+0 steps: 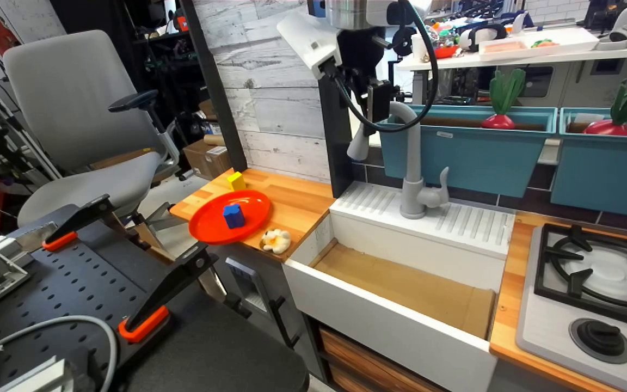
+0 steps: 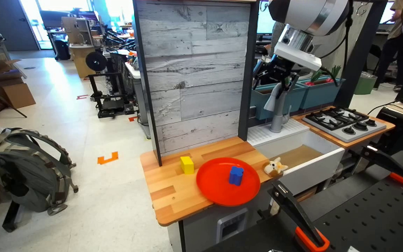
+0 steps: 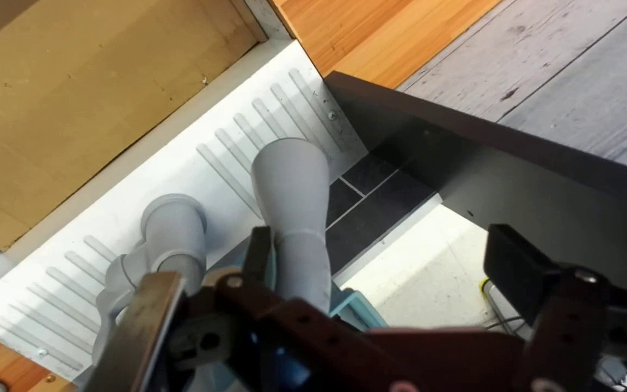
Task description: Turn the faucet to the left
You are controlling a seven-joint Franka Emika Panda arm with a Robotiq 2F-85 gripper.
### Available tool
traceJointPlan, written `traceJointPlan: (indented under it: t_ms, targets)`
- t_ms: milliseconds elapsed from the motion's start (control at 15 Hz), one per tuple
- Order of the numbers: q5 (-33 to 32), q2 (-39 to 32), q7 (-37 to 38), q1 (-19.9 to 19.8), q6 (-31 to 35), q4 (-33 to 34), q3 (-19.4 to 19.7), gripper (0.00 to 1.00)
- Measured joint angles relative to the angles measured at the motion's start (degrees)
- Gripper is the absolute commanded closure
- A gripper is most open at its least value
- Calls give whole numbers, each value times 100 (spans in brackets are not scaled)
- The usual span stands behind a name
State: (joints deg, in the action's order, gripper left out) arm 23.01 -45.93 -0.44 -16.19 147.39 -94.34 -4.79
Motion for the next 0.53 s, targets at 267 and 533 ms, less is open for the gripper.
traceJointPlan:
  t_ms: [267,533]
  targets:
    - [0,-7,-225,-44,10,-22,-27,0]
    - [0,55,-684,-194,16,-194,-27,0]
